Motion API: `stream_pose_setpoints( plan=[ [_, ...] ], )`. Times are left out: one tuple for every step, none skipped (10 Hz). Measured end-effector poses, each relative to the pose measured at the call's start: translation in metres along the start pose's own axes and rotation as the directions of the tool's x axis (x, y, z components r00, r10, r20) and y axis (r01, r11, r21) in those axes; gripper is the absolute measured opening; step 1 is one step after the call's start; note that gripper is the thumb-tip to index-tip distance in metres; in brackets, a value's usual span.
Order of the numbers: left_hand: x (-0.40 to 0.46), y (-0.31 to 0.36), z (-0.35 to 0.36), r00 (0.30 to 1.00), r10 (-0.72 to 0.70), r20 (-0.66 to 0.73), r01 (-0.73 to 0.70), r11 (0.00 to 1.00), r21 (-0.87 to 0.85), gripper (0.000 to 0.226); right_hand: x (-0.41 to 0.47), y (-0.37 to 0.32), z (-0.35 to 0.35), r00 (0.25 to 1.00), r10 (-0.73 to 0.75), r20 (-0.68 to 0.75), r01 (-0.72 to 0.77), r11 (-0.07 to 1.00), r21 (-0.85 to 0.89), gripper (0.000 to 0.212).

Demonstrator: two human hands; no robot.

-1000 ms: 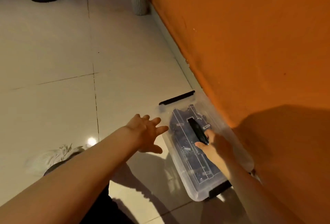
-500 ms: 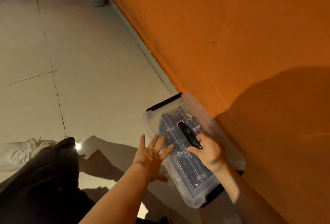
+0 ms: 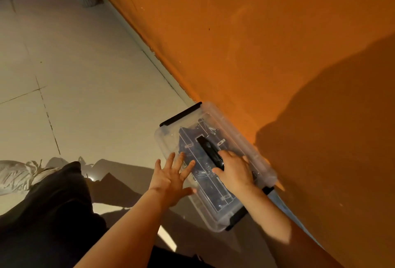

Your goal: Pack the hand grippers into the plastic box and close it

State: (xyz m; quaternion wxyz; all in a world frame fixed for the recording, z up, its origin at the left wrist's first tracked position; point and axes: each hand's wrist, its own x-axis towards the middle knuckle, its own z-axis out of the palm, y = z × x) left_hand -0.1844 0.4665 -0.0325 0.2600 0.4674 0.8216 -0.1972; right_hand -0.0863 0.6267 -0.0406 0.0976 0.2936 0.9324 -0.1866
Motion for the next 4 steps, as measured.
stream_pose_setpoints(
  plan=[
    [0.0,0.009,-0.002,0.999,-0.009,-0.031,0.006,0.996,-0.089,0.09,-0.016,0.002,0.008,0.997,-0.044,-0.058,0.04,0.997,-0.069,0.06],
    [-0.004,0.009,-0.005,1.0,0.011,0.007,-0.01,0.998,-0.057,0.101,-0.033,0.004,0.012,0.996,-0.057,-0.066,0.051,0.995,-0.085,0.068],
    [-0.012,0.007,-0.008,0.999,0.042,-0.018,-0.043,0.999,-0.031,0.092,-0.044,0.006,0.016,0.999,-0.032,-0.012,0.031,0.995,-0.09,0.072],
    [-0.023,0.014,-0.023,0.975,0.097,-0.199,-0.119,0.987,-0.106,0.072,-0.047,0.004,0.008,1.0,-0.005,0.026,0.006,0.999,-0.035,0.071]
  ],
)
